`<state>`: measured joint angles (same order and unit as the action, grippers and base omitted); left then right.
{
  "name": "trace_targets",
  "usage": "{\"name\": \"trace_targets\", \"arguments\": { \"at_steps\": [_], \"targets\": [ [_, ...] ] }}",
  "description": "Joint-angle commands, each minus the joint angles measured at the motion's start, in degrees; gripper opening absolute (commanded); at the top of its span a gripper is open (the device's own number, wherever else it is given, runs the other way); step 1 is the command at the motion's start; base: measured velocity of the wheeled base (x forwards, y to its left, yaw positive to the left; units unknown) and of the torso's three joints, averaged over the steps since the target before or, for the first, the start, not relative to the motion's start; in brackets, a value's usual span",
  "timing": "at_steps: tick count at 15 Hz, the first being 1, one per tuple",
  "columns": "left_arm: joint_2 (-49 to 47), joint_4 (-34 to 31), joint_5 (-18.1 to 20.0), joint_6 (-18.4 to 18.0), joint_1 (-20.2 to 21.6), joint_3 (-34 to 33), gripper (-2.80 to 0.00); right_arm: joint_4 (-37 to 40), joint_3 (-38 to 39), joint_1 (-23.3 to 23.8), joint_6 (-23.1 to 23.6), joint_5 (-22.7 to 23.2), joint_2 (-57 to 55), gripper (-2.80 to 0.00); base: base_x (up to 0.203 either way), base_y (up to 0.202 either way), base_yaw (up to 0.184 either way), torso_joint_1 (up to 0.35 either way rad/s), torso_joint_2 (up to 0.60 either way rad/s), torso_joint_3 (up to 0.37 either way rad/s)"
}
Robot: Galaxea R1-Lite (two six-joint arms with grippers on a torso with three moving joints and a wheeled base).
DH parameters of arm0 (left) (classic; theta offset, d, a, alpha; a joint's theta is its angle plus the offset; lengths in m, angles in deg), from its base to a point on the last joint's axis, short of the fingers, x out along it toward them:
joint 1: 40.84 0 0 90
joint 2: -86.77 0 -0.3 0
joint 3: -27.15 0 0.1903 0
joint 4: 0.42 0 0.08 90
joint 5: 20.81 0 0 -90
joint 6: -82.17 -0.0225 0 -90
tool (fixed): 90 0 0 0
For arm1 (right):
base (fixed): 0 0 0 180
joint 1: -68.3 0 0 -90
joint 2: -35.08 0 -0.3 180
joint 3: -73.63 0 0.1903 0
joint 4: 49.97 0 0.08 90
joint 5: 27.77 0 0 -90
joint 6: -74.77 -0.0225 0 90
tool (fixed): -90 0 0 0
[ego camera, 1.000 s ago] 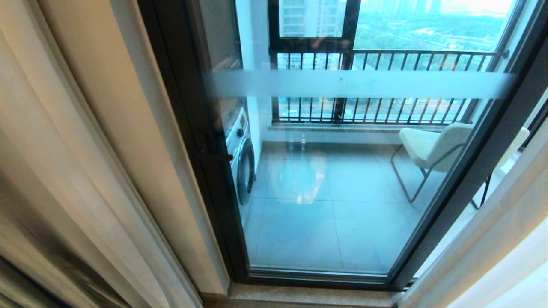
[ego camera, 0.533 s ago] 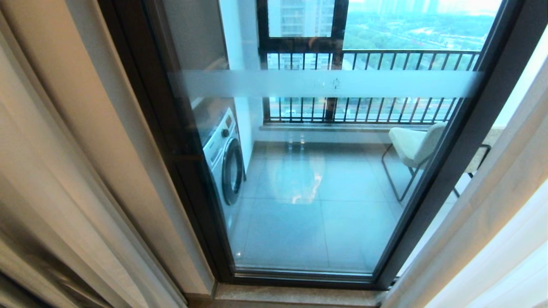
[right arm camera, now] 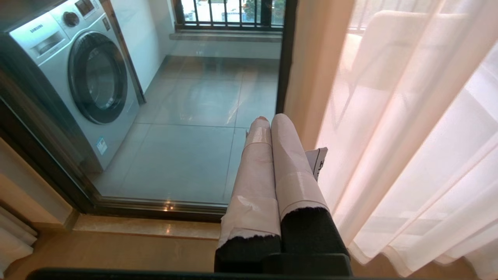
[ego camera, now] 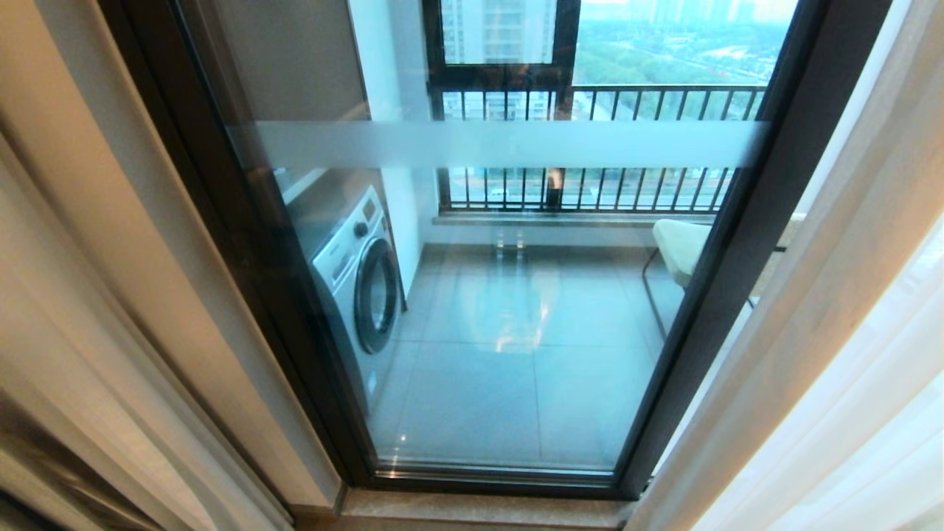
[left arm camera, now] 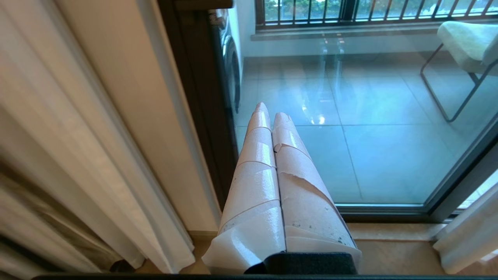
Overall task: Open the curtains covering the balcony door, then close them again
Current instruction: Pull the inner curtains open on both sides
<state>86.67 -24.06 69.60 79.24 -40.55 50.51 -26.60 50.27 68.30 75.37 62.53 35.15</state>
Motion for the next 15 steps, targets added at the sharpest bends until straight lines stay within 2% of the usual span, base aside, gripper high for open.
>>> {"name": "trace_targets", "arguments": {
  "at_steps": [1,11,15],
  "targets": [
    [0.01,0.0,-0.03,0.03,-0.02,0.0,-2.8,0.0,0.0,0.0,0.02,0.05,-0.07,-2.8,0.0,-0.187,0.0,0.002,0.0,0.001],
    [0.01,0.0,-0.06,-0.06,-0.02,0.0,-2.8,0.0,0.0,0.0,0.02,0.05,-0.07,-2.8,0.0,-0.179,0.003,0.002,0.0,0.001],
    [0.01,0.0,-0.06,-0.32,0.07,0.0,-2.8,0.0,0.0,0.0,0.02,0.05,-0.07,-2.8,0.0,-0.02,0.0,0.001,0.0,0.001]
  ]
}}
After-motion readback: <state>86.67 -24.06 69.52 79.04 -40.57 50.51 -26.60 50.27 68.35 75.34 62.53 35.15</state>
